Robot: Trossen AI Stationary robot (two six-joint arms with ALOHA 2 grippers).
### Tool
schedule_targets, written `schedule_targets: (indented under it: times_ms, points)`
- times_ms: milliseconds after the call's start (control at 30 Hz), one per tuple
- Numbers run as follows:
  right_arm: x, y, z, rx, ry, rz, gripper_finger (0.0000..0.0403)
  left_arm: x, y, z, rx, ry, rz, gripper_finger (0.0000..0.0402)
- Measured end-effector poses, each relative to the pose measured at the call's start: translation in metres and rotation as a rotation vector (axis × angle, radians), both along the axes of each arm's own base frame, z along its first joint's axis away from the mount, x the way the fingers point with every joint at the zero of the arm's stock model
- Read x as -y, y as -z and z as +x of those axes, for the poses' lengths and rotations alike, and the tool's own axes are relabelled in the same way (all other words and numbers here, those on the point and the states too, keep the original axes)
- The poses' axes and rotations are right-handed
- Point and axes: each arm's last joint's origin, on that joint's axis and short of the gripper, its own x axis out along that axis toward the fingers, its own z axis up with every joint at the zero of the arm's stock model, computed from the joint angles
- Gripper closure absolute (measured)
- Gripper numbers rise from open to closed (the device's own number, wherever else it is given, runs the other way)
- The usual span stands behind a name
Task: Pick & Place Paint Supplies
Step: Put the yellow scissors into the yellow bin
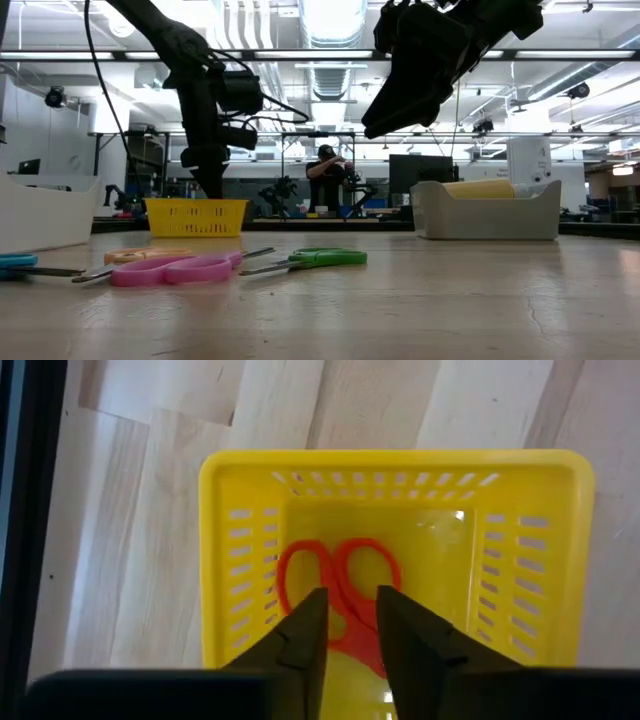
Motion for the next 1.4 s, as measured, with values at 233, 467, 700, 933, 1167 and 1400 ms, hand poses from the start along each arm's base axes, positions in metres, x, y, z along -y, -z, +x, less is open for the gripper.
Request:
schedule_targets:
  times_ms: [233, 467, 700, 933, 1167, 1400]
  points:
    - [0.000, 0.000, 0.000, 0.000, 0.000, 0.000, 0.0202, 0.000, 0.000, 0.000, -0.001, 0.005, 0.001, 0.0282]
    - [0.000, 0.000, 0.000, 0.000, 0.000, 0.000, 0.0202, -0.003, -0.011, 0.005, 0.011, -0.001, 0.007, 0.0281]
    - [0.000, 0.000, 0.000, 0.000, 0.000, 0.000, 0.0202, 0.004, -0.031, 0.015, 0.027, -0.033, -0.017, 0.0281]
    - [0.000, 0.000, 0.000, 0.000, 0.000, 0.000, 0.0202, 0.034, -0.037, 0.026, 0.011, -0.128, -0.085, 0.0280]
    - [0.000, 0.000, 0.000, 0.000, 0.000, 0.000, 0.0202, 0.082, -0.036, 0.040, 0.024, -0.214, -0.148, 0.0281]
    - [0.000, 0.000, 0.000, 0.000, 0.000, 0.000, 0.0202, 0.148, -0.035, 0.045, -0.001, -0.208, -0.187, 0.0281]
